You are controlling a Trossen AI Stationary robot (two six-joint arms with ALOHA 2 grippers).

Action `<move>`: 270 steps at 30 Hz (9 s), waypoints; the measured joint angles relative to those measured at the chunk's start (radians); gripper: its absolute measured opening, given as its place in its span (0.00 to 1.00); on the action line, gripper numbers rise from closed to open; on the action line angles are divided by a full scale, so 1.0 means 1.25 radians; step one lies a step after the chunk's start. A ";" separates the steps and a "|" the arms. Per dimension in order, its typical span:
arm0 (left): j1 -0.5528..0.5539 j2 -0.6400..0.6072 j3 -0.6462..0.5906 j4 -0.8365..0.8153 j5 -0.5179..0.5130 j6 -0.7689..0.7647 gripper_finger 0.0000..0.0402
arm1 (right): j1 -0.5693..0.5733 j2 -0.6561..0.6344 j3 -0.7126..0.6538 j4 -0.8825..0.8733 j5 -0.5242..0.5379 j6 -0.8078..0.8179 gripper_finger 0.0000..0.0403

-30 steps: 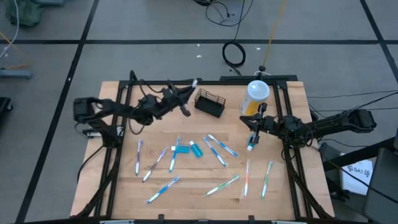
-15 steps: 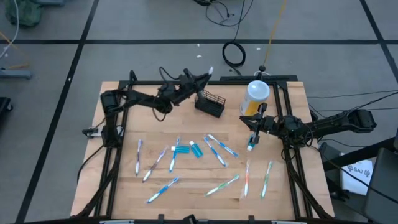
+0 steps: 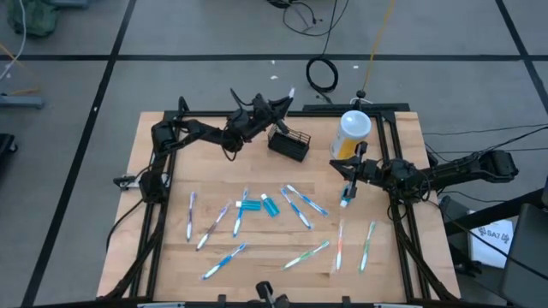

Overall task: Pick & Place toothbrushing station
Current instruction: Put the blue toothbrush into the black wire organizer, then adjust the black wire organizer

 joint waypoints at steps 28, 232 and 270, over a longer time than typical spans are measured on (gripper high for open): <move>0.137 0.000 0.023 -0.049 0.586 -0.155 0.03 | 0.000 0.000 0.000 -0.020 0.000 0.008 0.05; 0.122 -0.278 -0.059 -1.508 0.076 0.578 0.42 | 0.000 0.000 0.000 -0.029 0.000 0.116 0.05; -0.010 -0.093 0.240 -1.262 0.213 0.415 0.42 | -0.002 0.087 0.114 -0.064 0.000 -0.049 0.05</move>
